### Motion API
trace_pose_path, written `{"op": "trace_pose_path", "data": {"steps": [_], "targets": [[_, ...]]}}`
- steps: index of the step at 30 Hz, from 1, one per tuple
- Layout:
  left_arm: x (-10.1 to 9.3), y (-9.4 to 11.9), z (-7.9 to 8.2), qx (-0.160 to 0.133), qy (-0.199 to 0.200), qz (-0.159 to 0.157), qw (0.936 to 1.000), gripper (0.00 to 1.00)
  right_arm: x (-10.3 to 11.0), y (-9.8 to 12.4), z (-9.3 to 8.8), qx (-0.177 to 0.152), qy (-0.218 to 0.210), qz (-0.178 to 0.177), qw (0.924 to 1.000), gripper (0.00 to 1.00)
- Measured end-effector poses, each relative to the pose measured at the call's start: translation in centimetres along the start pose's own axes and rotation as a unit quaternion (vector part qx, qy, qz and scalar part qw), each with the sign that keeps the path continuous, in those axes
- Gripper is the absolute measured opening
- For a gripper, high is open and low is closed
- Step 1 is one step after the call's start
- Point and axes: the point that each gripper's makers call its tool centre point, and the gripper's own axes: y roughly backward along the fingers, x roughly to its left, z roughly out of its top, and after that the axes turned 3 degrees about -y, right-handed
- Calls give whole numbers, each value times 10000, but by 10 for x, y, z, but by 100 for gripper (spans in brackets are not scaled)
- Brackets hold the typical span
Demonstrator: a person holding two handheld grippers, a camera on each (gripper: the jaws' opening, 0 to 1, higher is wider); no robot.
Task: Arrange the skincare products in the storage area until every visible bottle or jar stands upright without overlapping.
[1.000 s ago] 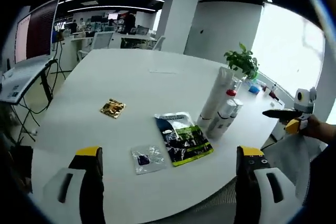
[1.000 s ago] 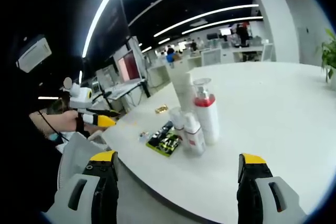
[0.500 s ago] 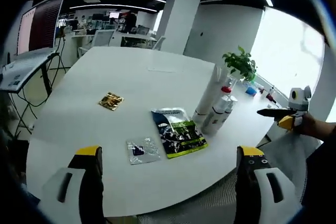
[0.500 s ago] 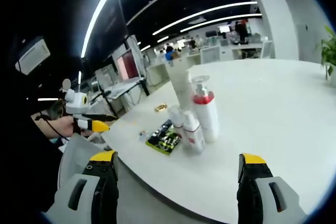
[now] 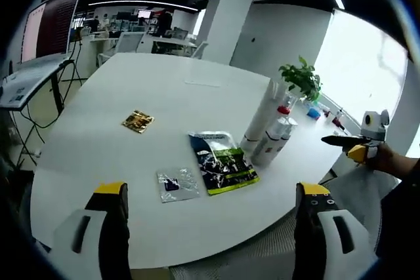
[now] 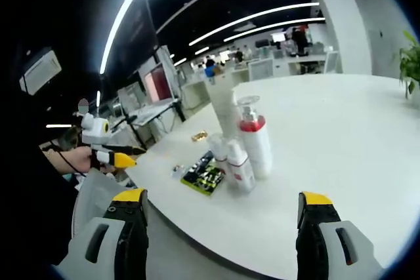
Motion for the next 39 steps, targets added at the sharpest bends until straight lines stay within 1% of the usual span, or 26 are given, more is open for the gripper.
{"op": "trace_pose_path", "data": {"steps": [7,10,13,15,19,20,27,30,33,36,39], "targets": [[6,-1,-2,64,86,56,9999,98,1,0,-1,25,14,10,10000,98],[8,-1,-4,187,131,67,9997,94,1,0,-1,22,-2,-2,10000,98],[15,-5,-2,234,131,97,9996,93,-1,1,-1,23,-29,-30,10000,98],[16,-8,-1,291,54,71,9995,92,0,1,-1,11,-30,-33,10000,98],[20,-15,8,399,-210,49,9990,92,-2,2,0,-5,-25,-71,10000,97],[21,-16,12,405,-276,46,9988,92,-2,2,0,-17,-35,-81,10000,97],[33,-25,38,422,-480,125,9979,89,-2,1,0,14,-43,-59,10000,97],[43,-32,42,505,-573,130,9970,88,-3,1,0,12,-60,-69,10000,97],[56,-39,43,635,-519,215,9964,87,-4,1,-1,20,-94,-68,9999,97],[61,-42,48,649,-472,265,9964,86,-3,1,-2,51,-97,-71,9999,97],[66,-51,52,701,-500,268,9959,84,-3,1,-3,78,-103,-85,9999,96]]}}
